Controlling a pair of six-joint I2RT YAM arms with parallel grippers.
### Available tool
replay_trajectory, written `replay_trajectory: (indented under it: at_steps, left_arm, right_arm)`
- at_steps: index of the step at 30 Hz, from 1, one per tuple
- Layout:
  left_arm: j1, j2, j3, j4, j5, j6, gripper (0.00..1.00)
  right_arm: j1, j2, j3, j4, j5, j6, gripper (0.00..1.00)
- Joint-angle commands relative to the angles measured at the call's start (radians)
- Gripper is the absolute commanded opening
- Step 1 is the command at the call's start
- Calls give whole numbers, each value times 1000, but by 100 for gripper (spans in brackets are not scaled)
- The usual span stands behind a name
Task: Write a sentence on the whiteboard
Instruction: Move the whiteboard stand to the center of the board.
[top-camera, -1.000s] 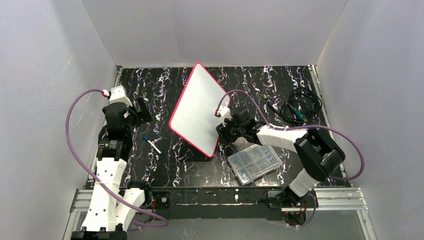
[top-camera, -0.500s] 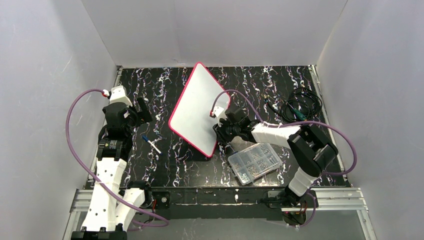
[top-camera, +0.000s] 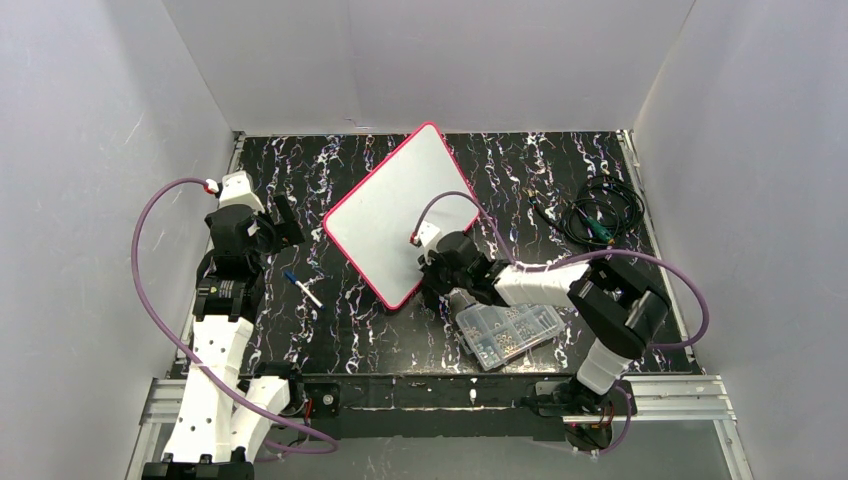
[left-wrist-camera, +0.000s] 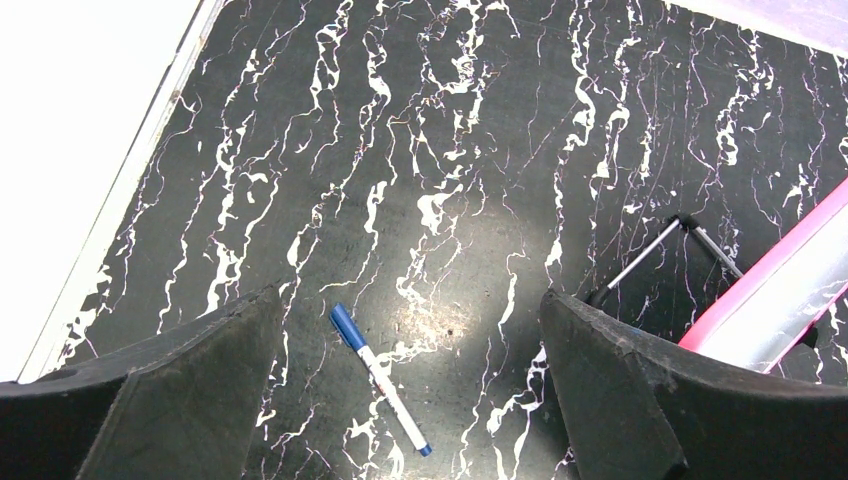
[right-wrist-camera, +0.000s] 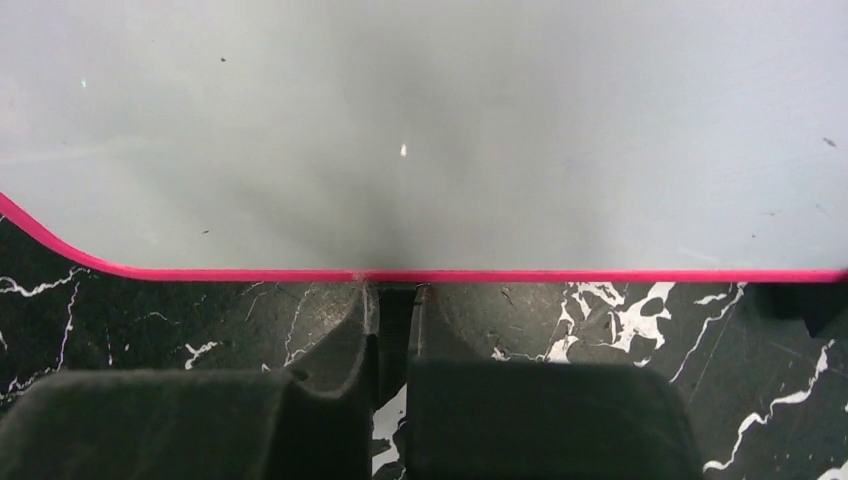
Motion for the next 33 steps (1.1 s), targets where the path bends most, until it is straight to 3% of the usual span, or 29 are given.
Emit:
replay_trajectory:
  at_steps: [1,10,18,29,31,33]
  left_arm:
    - [0,-16,6,-13,-18,5,99]
    - [0,-19,6,-15,-25,1,99]
    - [0,-21,6,-16,-30,-1,99]
    - [-2,-23,2,-22,-25,-12,99]
    - [-2,-27,-6,-30,-27,-22,99]
    - [-1,-34,-18,-40,-34,-31,99]
  right_arm:
    - [37,-52,-65,64,226,180,1]
    - [72,-39,-60,-2,516,424,1]
    - [85,-29,-47,-94,681,597,1]
    - [90,-49,-34,-133,744,681,1]
    - [90,-56,-30,-136,735,674,19]
    - [90,-75,-32,-125,724,660,31]
